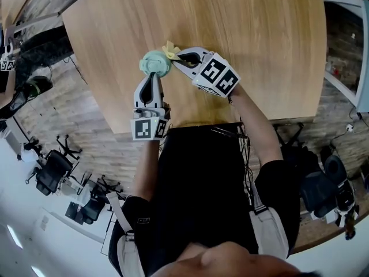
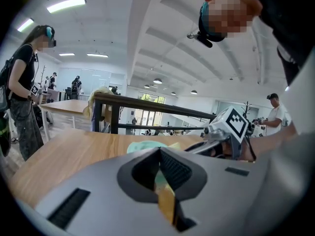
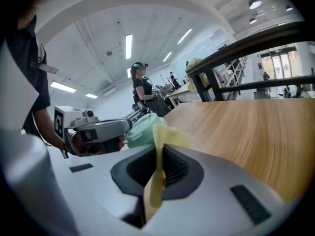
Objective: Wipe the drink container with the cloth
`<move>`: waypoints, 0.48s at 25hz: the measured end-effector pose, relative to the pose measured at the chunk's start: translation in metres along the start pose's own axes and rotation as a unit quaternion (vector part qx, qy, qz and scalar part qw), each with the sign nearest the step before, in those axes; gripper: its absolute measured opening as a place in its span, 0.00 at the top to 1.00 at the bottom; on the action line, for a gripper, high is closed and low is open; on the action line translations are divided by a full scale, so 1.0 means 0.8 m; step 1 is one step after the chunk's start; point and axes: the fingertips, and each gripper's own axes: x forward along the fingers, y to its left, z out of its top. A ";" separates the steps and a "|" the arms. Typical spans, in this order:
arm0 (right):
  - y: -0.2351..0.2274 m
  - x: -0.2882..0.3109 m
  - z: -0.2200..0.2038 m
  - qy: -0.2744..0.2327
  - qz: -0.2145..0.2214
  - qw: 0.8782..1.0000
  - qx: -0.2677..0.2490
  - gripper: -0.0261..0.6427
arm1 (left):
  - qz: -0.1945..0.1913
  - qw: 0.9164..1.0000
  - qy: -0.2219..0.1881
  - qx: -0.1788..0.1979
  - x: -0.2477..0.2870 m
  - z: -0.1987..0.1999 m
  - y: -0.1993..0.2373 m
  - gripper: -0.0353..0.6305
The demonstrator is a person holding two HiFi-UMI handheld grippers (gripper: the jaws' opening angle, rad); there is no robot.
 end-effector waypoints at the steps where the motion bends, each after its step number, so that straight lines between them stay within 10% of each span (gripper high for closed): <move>1: 0.000 0.000 0.002 0.013 0.013 1.000 -0.007 0.90 | 0.001 1.000 -0.001 -0.001 0.000 -0.001 0.000 0.91; 12: -0.044 0.041 -0.035 0.135 0.050 0.989 -0.037 0.90 | 0.005 1.000 -0.004 0.001 0.004 0.006 0.000 0.91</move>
